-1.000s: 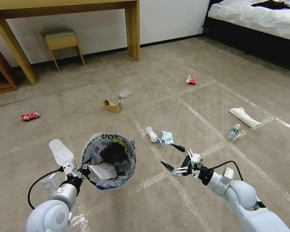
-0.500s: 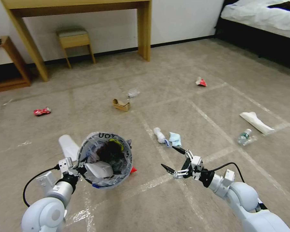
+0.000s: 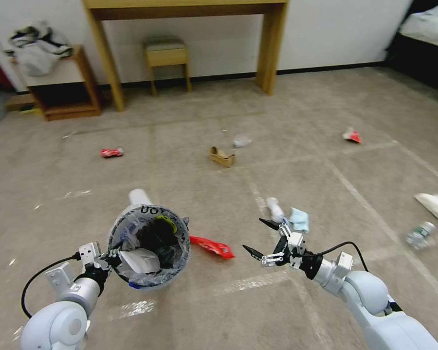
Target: Pick up the trash bin and place the garbage on the floor into it.
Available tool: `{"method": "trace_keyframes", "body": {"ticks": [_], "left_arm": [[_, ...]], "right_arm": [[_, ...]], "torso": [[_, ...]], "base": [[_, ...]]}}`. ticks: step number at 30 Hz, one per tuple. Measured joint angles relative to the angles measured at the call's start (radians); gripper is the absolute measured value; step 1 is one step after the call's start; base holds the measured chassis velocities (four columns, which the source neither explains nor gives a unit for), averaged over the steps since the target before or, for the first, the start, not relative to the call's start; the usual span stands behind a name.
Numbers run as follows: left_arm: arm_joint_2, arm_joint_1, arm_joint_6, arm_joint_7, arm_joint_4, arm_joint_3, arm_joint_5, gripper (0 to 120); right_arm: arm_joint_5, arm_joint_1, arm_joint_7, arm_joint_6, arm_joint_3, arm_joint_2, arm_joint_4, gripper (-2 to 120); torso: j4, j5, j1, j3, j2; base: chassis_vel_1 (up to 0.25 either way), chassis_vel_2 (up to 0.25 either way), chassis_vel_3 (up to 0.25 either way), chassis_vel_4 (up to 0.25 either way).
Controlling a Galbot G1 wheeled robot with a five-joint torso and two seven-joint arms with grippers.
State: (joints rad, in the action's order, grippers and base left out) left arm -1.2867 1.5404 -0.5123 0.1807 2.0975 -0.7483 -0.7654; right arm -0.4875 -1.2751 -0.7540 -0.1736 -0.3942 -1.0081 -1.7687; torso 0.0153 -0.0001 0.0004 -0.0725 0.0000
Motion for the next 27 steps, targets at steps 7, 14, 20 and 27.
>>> {"method": "trace_keyframes", "body": {"ticks": [7, 14, 20, 27], "left_arm": [[0.005, -0.005, 0.007, 0.002, -0.008, -0.004, 0.004, 0], [0.011, -0.015, 0.010, 0.003, -0.019, -0.021, 0.004, 0], [0.013, -0.016, 0.011, 0.002, -0.023, -0.028, 0.004, 0], [0.003, -0.017, 0.022, -0.011, -0.031, -0.002, 0.021, 0]], "right_arm": [[0.002, 0.001, 0.000, -0.001, 0.007, -0.006, 0.011, 100], [0.003, 0.008, 0.000, 0.000, 0.026, -0.003, 0.021, 100], [0.004, 0.015, 0.000, 0.001, 0.034, -0.007, 0.030, 100], [0.006, 0.020, 0.003, 0.001, 0.024, -0.013, 0.048, 100]], "torso": [[-0.0005, 0.0001, 0.000, 0.000, 0.000], [0.0003, 0.0001, 0.000, 0.000, 0.000], [0.0001, 0.0001, 0.000, 0.000, 0.000], [0.0000, 0.0002, 0.000, 0.000, 0.000]], "base": [[0.089, 0.086, 0.092, 0.085], [0.003, 0.008, 0.003, 0.001], [0.000, 0.000, 0.000, 0.000], [0.000, 0.000, 0.000, 0.000]]}}
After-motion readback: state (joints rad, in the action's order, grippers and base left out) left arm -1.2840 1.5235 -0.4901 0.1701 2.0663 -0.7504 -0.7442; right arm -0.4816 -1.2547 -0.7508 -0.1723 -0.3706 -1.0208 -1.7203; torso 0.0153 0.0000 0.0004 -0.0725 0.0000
